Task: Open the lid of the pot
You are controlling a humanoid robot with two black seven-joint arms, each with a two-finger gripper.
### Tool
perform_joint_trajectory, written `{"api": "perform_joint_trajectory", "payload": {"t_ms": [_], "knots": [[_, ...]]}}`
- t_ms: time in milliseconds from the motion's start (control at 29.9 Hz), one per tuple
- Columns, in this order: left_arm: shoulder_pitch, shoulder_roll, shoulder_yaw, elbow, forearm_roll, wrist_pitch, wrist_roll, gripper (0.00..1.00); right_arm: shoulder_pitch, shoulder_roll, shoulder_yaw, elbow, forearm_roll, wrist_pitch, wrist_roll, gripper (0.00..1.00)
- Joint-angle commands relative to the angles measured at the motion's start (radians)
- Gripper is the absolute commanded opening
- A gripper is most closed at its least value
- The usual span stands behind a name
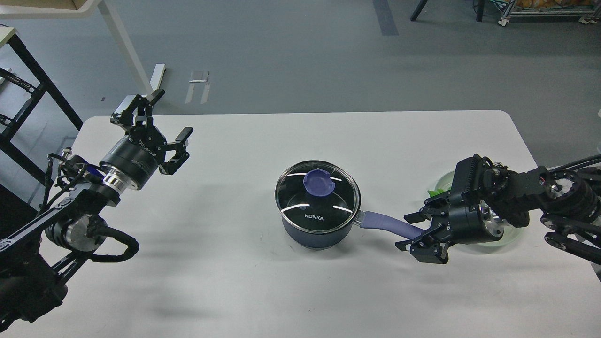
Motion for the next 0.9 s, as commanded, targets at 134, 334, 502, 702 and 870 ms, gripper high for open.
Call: {"api": "perform_joint_trajectory", "payload": {"t_ms": [134,334,502,702,870], "knots": [[-0.002,0.013,0.001,-0.006,0.051,-0.003,0.000,0.99,0.018,-0.001,0.000,0.000,0.004,0.000,0.000,0.38],[-0.021,0.012,0.001,-0.006,0.220,-0.015,-0.002,0.99,0.017,-0.001,0.000,0.000,0.004,0.000,0.000,0.30],[-0.077,0.016,0.001,-0.025,0.408,-0.018,-0.034,0.99,0.015,-0.001,-0.001,0.000,0.006,0.000,0.000,0.25],[-0.213,0.018,0.038,-0.058,0.781,-0.083,-0.135,0.99,0.015,-0.001,0.000,0.000,0.007,0.000,0.000,0.25],[-0.357,0.018,0.193,-0.147,1.175,-0.075,-0.142,0.99,0.014,-0.001,-0.001,0.000,0.007,0.000,0.000,0.25]]}}
